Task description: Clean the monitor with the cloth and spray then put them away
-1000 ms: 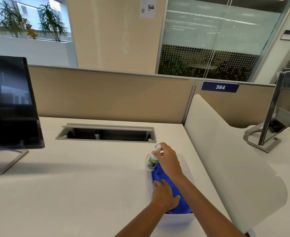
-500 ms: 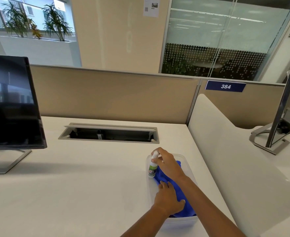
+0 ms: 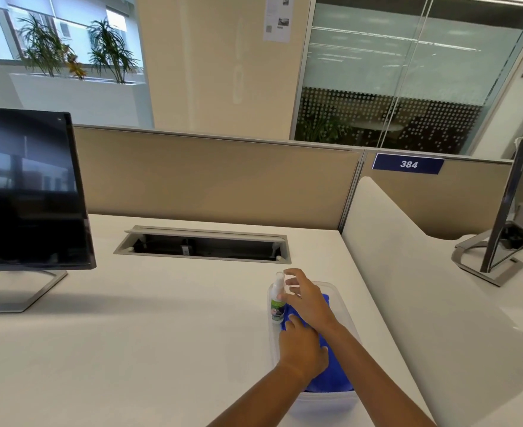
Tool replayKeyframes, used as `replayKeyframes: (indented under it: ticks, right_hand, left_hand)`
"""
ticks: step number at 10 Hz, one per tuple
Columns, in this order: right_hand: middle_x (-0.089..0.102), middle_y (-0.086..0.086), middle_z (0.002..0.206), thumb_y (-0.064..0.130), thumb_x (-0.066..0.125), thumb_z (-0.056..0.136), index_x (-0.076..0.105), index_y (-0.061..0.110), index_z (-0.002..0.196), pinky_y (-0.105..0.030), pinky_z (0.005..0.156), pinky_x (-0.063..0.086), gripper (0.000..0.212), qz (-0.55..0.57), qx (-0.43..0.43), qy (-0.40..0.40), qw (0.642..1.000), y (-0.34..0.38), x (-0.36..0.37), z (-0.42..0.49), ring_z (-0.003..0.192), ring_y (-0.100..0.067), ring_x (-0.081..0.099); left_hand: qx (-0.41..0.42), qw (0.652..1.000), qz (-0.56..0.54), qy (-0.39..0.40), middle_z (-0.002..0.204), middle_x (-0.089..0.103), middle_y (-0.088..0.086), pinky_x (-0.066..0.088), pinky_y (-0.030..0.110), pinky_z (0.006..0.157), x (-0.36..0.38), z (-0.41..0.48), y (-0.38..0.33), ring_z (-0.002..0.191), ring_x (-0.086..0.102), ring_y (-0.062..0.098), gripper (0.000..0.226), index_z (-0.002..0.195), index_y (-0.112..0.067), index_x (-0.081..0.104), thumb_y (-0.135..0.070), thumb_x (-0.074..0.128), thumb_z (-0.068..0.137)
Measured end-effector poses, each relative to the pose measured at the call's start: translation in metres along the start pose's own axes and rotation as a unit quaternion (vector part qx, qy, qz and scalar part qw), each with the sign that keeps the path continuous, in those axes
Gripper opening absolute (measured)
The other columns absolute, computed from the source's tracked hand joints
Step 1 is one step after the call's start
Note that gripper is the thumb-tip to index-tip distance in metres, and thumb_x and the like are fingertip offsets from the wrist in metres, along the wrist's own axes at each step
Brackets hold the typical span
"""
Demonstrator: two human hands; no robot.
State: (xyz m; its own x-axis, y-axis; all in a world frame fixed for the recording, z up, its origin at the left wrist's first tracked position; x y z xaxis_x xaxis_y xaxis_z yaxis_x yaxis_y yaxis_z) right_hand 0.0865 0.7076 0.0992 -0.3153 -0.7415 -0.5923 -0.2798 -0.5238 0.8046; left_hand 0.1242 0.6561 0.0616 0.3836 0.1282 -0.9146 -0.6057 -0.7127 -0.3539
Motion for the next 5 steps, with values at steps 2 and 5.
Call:
replayKeyframes:
  ticks: [2, 5]
  right_hand:
    - [0.057, -0.013, 0.126, 0.009, 0.053, 0.093, 0.049, 0.01, 0.125, -0.029, 0.095, 0.045, 0.032, 0.026, -0.012, -0.077, 0.997, 0.001, -0.027, -0.02, 0.114, -0.025, 0.055]
    - [0.066, -0.013, 0.112, 0.005, 0.05, 0.093, 0.061, 0.002, 0.109, -0.027, 0.092, 0.046, 0.019, 0.008, -0.059, -0.182, 0.981, 0.013, -0.027, -0.057, 0.104, -0.025, 0.061]
  left_hand:
    - [0.047, 0.993, 0.054, -0.095, 0.141, 0.039, 0.013, 0.026, 0.038, 0.112, -0.034, -0.016, 0.005, 0.13, 0.035, 0.027, 0.043, 0.131, -0.008, 0.04, -0.032, 0.037, 0.095]
    - [0.039, 0.961, 0.015, -0.272, 0.14, 0.047, 0.013, 0.039, 0.037, 0.105, -0.063, -0.057, 0.048, 0.13, 0.045, 0.029, 0.058, 0.131, -0.014, 0.049, -0.043, 0.061, 0.081]
Point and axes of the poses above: each hand's wrist, its own z-axis towards the middle knuckle, its own x-axis out of the palm, y = z × x, the point moved 7 cm from there along z, towards the middle knuckle
